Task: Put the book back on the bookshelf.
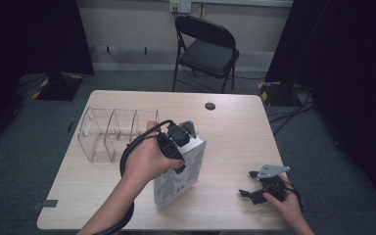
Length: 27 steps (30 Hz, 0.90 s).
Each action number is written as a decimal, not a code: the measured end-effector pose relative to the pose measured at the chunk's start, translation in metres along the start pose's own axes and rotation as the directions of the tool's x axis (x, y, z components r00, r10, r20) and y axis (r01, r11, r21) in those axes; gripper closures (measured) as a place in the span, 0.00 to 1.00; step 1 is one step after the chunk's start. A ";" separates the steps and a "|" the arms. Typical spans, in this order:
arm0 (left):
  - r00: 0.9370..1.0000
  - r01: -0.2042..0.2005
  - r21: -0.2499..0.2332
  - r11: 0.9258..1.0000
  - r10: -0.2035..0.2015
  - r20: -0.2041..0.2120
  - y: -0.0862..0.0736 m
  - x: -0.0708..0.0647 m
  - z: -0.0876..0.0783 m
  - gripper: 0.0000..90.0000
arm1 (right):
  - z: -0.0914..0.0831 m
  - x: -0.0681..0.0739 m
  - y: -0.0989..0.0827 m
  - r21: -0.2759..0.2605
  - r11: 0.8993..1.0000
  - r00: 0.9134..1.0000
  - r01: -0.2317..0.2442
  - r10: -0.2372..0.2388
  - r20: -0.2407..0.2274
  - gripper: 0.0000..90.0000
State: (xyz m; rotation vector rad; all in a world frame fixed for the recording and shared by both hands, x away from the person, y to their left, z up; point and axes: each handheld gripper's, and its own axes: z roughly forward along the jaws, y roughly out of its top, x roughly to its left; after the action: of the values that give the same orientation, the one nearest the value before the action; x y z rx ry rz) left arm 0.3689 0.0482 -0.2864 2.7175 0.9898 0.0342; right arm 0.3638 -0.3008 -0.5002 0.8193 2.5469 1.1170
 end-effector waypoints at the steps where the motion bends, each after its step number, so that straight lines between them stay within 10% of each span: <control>1: 1.000 0.003 0.003 1.000 -0.003 0.001 -0.001 0.001 0.000 0.59 | 0.000 0.000 0.000 0.000 1.000 1.000 0.000 0.000 0.000 0.15; 27: 0.998 0.069 0.007 0.998 -0.069 -0.011 -0.036 0.030 -0.013 0.59 | 0.000 0.000 0.000 -0.001 1.000 1.000 0.000 0.000 0.004 0.15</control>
State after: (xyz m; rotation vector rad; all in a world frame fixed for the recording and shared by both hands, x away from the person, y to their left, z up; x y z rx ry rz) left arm 0.3676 0.0970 -0.2842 2.6908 1.0878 0.0329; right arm 0.3638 -0.3008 -0.5001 0.8201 2.5430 1.1146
